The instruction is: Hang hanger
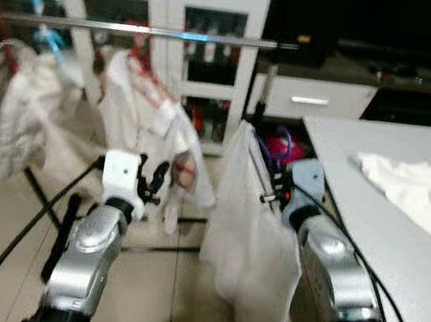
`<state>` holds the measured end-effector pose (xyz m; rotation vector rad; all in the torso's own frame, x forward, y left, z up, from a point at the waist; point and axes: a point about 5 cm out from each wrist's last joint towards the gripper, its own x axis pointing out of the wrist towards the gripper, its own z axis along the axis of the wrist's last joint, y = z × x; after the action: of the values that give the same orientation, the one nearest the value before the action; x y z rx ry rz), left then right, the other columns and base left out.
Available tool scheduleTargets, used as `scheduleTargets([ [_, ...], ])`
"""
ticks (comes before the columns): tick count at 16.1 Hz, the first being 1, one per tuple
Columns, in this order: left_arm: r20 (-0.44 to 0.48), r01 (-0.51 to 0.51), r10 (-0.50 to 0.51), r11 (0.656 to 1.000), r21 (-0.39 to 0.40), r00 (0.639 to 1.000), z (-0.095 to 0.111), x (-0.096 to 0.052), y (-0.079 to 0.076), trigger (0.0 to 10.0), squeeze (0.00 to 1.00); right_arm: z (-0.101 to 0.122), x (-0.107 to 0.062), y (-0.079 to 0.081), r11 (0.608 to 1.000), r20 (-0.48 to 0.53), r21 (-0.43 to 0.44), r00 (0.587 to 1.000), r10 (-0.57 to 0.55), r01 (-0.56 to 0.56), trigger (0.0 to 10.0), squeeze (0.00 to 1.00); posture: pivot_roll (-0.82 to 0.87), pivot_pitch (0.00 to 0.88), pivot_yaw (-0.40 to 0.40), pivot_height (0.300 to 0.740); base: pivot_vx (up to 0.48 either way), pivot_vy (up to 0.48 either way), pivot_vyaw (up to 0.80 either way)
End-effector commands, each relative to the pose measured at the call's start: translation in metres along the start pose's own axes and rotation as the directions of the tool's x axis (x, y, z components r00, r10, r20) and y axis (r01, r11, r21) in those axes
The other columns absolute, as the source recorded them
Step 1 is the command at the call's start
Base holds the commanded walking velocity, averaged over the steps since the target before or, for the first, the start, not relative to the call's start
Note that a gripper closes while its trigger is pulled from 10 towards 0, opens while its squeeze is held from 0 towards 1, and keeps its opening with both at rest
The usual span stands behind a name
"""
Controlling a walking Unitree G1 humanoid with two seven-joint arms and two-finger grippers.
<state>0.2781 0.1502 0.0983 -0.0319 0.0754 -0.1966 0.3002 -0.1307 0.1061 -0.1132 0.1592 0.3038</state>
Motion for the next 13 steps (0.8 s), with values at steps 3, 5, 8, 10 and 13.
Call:
scheduleTargets([
  [3,-0.003,0.026,-0.026,1.000,0.005,1.000,-0.0001,0.0040,-0.0073,10.0,0.00,0.0099,0.0013,-0.0055,1.000,0.040,-0.019,0.999,-0.009,0.010,10.0,0.00,-0.09,0.000,-0.017,0.740,0.306,0.000,0.00],
  [5,-0.001,0.026,-0.026,1.000,0.004,1.000,0.0000,0.0046,-0.0074,10.0,0.00,0.0102,0.0017,-0.0054,1.000,0.040,-0.022,0.999,-0.007,0.008,10.0,0.00,-0.09,0.000,-0.019,0.740,0.306,0.000,0.00],
  [8,0.001,0.025,-0.025,1.000,0.005,1.000,0.0002,0.0049,-0.0076,10.0,0.00,0.0106,0.0024,-0.0054,1.000,0.042,-0.023,0.999,-0.006,0.007,10.0,0.00,-0.08,0.000,-0.019,0.740,0.307,0.000,0.00],
  [10,0.002,0.026,-0.026,1.000,0.006,1.000,0.0005,0.0055,-0.0074,10.0,0.00,0.0102,0.0026,-0.0052,0.999,0.035,-0.032,0.999,0.000,0.001,10.0,0.00,-0.08,0.000,-0.019,0.740,0.307,0.000,0.00],
  [13,0.005,0.025,-0.025,1.000,0.006,1.000,0.0008,0.0065,-0.0067,10.0,0.00,0.0093,0.0033,-0.0077,1.000,0.031,0.000,0.999,-0.027,0.027,10.0,0.00,-0.08,0.000,-0.019,0.740,0.307,0.000,0.53],
])
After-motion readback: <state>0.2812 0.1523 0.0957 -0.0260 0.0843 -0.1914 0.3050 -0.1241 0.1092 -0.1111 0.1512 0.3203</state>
